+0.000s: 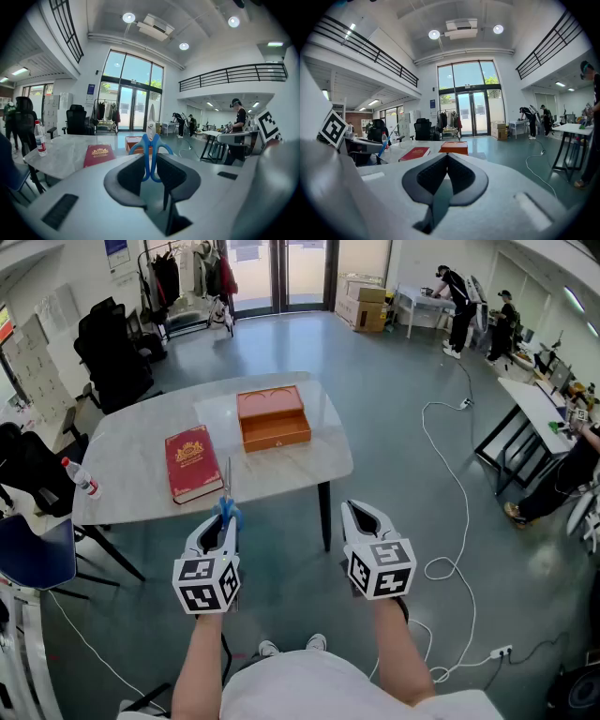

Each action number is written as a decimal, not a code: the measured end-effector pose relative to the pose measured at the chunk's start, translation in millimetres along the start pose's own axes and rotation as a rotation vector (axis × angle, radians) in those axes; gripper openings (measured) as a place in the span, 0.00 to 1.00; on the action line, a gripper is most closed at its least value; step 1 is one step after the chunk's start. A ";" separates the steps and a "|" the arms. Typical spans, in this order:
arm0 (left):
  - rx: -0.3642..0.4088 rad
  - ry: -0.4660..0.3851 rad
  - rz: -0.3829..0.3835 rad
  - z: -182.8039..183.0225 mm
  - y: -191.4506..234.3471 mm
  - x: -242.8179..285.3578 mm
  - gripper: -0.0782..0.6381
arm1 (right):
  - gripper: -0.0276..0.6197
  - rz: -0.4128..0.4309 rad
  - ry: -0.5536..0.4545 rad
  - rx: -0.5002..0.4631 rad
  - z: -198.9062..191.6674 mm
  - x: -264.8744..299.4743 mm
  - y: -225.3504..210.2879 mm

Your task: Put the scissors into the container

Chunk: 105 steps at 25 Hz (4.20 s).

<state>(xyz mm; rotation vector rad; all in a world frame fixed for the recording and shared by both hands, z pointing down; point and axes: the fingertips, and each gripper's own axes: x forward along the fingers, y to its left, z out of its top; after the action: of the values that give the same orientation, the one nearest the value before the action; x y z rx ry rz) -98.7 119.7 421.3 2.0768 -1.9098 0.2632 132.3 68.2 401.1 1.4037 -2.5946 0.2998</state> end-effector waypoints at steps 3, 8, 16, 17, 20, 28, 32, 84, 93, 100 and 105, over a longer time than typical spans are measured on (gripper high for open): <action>0.000 0.004 0.003 0.7 -8.0 1.8 0.22 | 0.05 0.012 -0.005 0.007 1.3 -2.3 -5.8; 0.005 0.008 0.015 0.2 -22.5 4.2 0.22 | 0.05 0.036 -0.001 0.007 -1.1 -5.8 -16.0; 0.002 0.021 0.025 -3.3 -33.7 16.8 0.22 | 0.05 0.056 0.012 0.015 -7.5 -0.9 -31.2; 0.003 0.022 0.023 -2.8 -34.5 19.9 0.22 | 0.05 0.056 0.013 0.017 -7.2 1.2 -33.4; 0.004 0.026 0.018 -1.4 -33.5 31.7 0.22 | 0.05 0.055 0.016 0.018 -6.6 11.1 -38.7; -0.012 0.037 -0.009 7.3 -11.9 78.8 0.22 | 0.05 0.034 0.039 0.014 -1.6 55.8 -46.4; -0.018 0.046 -0.026 12.6 6.4 109.9 0.22 | 0.05 0.018 0.053 0.011 1.8 89.3 -49.3; 0.385 0.308 -0.299 46.4 96.0 368.9 0.22 | 0.05 -0.109 0.101 0.049 49.2 338.1 -88.3; 0.515 0.429 -0.348 17.7 78.7 409.6 0.22 | 0.05 -0.088 0.145 0.064 41.2 371.5 -119.6; 0.566 0.511 -0.382 -3.3 71.2 432.3 0.22 | 0.05 -0.083 0.170 0.069 38.1 386.9 -139.9; 0.608 0.572 -0.408 -17.1 65.9 446.9 0.22 | 0.05 -0.074 0.182 0.070 35.8 398.1 -149.8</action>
<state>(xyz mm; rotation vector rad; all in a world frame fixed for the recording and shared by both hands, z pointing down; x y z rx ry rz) -119.9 -297.3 594.6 2.3235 -1.1169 1.3016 41.2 -341.4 479.5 1.4188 -2.4017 0.4879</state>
